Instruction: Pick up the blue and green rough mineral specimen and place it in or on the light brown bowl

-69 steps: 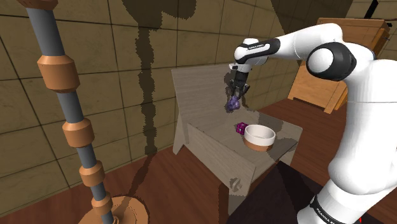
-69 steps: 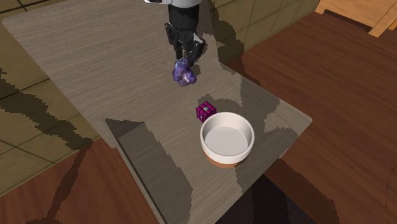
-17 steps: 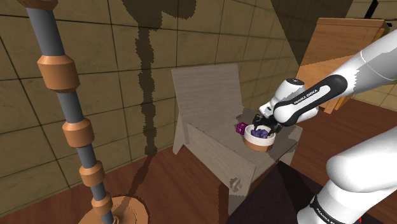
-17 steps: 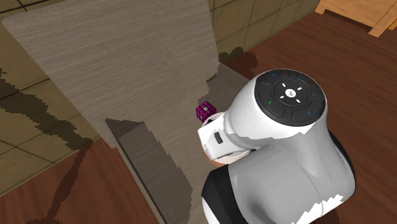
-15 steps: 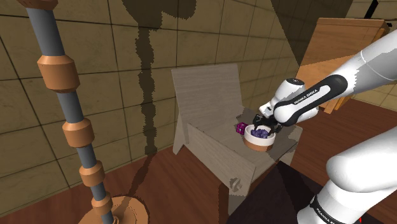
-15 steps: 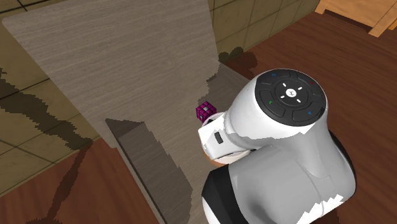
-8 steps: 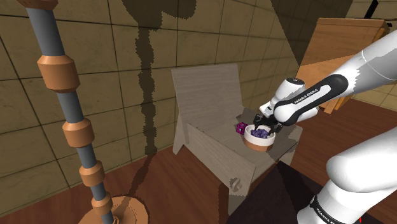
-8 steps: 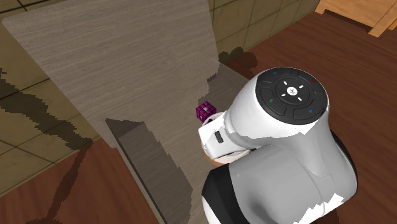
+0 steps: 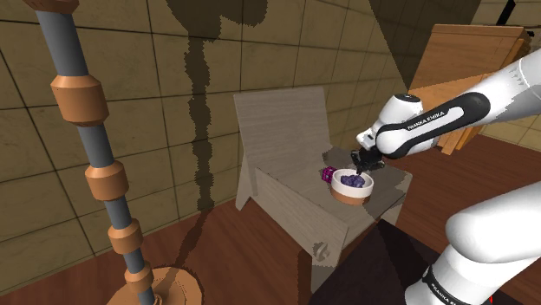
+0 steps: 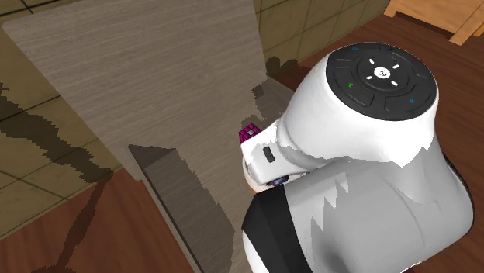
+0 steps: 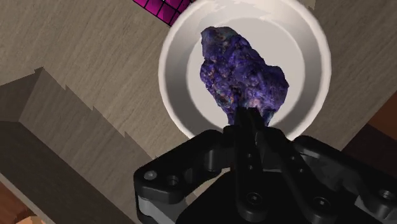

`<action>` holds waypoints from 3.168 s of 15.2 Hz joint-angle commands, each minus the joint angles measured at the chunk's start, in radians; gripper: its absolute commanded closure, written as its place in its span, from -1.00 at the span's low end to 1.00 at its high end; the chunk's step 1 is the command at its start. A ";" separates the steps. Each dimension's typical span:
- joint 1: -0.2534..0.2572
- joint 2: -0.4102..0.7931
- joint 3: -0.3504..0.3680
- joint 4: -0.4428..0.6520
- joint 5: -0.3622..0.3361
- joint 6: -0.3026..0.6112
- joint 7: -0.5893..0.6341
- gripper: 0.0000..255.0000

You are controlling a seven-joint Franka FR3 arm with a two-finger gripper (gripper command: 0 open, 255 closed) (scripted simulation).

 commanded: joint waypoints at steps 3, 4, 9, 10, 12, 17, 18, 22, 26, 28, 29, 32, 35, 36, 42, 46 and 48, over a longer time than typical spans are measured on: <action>0.005 0.074 -0.008 0.070 -0.014 -0.047 -0.048 -1.00; 0.010 0.146 -0.013 0.141 -0.030 -0.095 -0.093 -1.00; 0.028 0.473 -0.001 0.474 -0.115 -0.333 -0.272 -1.00; 0.027 0.483 -0.003 0.470 -0.118 -0.320 -0.269 -1.00; 0.024 0.502 -0.006 0.463 -0.126 -0.293 -0.265 -1.00; 0.019 0.549 -0.013 0.450 -0.144 -0.233 -0.253 -1.00; 0.019 0.549 -0.014 0.450 -0.144 -0.233 -0.253 -1.00; 0.020 0.549 -0.014 0.450 -0.144 -0.233 -0.253 -1.00; 0.017 0.534 -0.017 0.436 -0.143 -0.232 -0.260 1.00; 0.016 0.532 -0.018 0.431 -0.144 -0.229 -0.261 1.00; 0.016 0.533 -0.018 0.431 -0.145 -0.228 -0.259 1.00; 0.013 0.536 -0.021 0.428 -0.147 -0.222 -0.262 1.00; 0.020 0.537 -0.014 0.451 -0.140 -0.246 -0.258 1.00; 0.020 0.527 -0.013 0.454 -0.136 -0.258 -0.262 1.00; 0.022 0.465 -0.009 0.471 -0.114 -0.336 -0.287 1.00; 0.023 0.427 -0.007 0.488 -0.102 -0.389 -0.302 1.00; 0.024 0.410 -0.007 0.497 -0.096 -0.415 -0.309 1.00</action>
